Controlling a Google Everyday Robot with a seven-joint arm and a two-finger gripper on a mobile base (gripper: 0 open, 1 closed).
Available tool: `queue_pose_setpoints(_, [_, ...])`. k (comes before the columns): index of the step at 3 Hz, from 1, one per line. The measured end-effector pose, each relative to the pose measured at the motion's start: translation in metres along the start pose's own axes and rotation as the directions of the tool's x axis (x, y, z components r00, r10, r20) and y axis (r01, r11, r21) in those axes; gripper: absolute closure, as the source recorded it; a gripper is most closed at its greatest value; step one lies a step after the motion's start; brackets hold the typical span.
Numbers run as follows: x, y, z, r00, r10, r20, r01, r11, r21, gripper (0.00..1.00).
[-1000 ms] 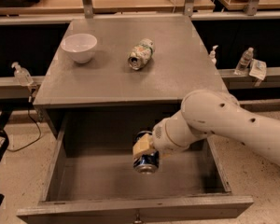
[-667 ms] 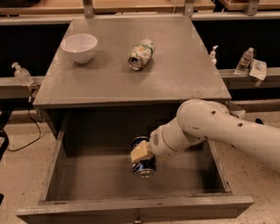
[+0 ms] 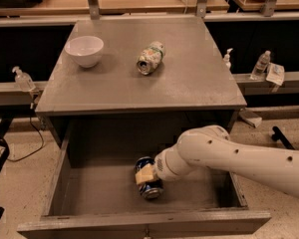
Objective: Place pepsi can into top drawer
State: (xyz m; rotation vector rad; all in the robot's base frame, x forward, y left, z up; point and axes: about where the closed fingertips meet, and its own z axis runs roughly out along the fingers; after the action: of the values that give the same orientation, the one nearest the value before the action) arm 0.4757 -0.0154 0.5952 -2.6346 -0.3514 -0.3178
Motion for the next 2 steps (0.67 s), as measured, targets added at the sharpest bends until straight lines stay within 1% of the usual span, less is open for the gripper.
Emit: queue_pose_setpoints(2, [0.0001,-0.0014,-0.0013,1.000,-0.001,0.002,0.001,1.0000,0.000,0.33])
